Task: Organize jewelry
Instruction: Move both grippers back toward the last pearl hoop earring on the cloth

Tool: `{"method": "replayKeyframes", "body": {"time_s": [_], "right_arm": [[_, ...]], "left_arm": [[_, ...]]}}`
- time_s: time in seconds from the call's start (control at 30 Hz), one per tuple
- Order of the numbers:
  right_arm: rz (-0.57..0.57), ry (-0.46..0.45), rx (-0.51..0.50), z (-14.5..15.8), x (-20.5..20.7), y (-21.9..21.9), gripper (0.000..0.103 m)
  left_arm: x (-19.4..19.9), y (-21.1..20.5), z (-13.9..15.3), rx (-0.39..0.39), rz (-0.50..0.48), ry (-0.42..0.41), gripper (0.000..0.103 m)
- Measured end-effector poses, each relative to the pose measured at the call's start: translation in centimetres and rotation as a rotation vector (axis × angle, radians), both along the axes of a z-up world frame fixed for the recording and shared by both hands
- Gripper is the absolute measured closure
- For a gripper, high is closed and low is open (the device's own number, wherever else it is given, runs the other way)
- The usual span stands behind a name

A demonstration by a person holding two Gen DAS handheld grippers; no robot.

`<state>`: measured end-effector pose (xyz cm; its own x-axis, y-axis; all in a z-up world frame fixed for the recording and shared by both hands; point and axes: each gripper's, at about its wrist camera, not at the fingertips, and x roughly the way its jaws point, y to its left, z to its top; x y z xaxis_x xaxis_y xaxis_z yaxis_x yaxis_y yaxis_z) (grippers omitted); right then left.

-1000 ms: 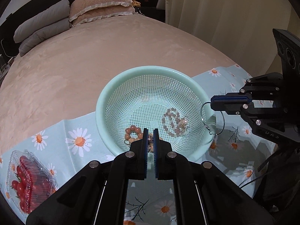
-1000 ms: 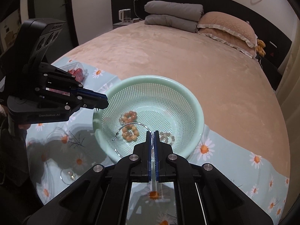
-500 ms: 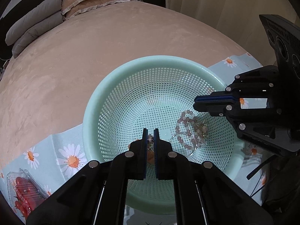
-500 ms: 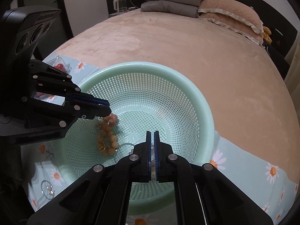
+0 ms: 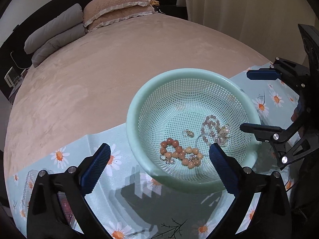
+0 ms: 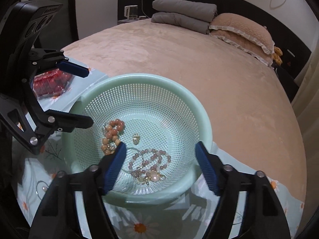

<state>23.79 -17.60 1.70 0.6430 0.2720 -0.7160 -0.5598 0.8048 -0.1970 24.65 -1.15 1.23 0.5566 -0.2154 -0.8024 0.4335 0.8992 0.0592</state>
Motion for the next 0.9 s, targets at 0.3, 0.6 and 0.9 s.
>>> {"method": "replayKeyframes", "body": {"time_s": [0.3,0.6,0.9], "right_arm": [[0.009,-0.036,0.004,2.3,-4.5,-0.3,0.016],[0.091,-0.003,0.070,0.9,-10.7,0.8,0.016],[0.271,0.093,0.052,-3.8,-15.2,4.6,0.018]], "left_arm": [[-4.6,1.3,1.7,0.021,0.019,-0.033,0.006],[-8.7,3.7,0.9,0.016,0.058,-0.001,0.006],[-12.9,4.8,-3.0,0.039,0.073,0.072,0.006]]}}
